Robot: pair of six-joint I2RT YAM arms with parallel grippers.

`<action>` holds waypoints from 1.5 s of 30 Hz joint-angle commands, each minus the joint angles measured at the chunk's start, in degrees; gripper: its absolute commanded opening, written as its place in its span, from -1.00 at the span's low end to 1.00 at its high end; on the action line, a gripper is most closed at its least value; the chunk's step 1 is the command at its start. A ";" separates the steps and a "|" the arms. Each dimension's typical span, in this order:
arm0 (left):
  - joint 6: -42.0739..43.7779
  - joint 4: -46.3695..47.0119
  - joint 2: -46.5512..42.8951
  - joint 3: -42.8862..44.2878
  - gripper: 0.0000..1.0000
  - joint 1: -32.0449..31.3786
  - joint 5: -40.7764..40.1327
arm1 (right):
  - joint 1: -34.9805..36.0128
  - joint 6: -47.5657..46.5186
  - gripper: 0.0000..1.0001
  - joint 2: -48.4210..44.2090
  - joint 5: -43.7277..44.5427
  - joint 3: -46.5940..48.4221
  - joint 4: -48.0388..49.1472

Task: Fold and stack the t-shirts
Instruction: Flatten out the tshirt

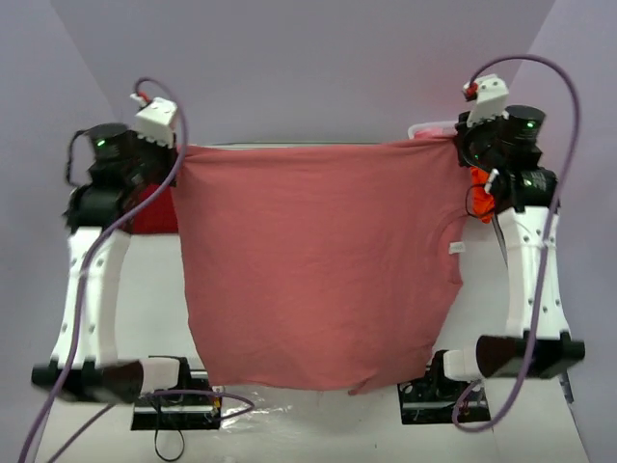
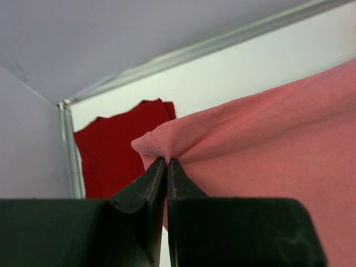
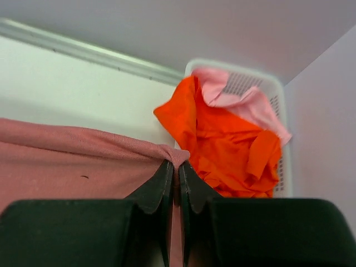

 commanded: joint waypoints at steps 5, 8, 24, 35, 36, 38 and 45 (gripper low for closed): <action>0.45 8.23 30.59 14.98 -0.95 -0.37 -2.33 | -0.67 -4.21 -1.00 20.40 5.48 6.79 9.57; 0.54 2.09 43.25 31.32 -0.95 -1.16 -0.41 | -0.66 -3.77 -0.88 28.23 6.36 12.78 9.14; 9.41 3.83 34.70 6.95 0.38 -4.94 0.56 | 0.39 -3.95 1.00 21.42 4.19 -6.87 7.65; 20.32 2.33 14.30 -26.19 0.16 -7.40 7.16 | 1.36 -9.12 -0.57 4.80 -7.70 -29.04 -0.70; 20.75 3.73 13.58 -29.51 0.07 -7.84 6.03 | 1.88 -9.56 -0.77 4.71 -7.70 -30.18 -0.88; 20.58 6.19 12.88 -31.82 -0.19 -9.24 4.09 | 2.15 -10.79 -1.00 5.59 -7.52 -32.73 -1.06; 16.11 18.05 13.75 -36.75 -0.63 -11.18 -5.14 | 2.59 -13.43 -1.00 14.98 -8.66 -33.27 -0.88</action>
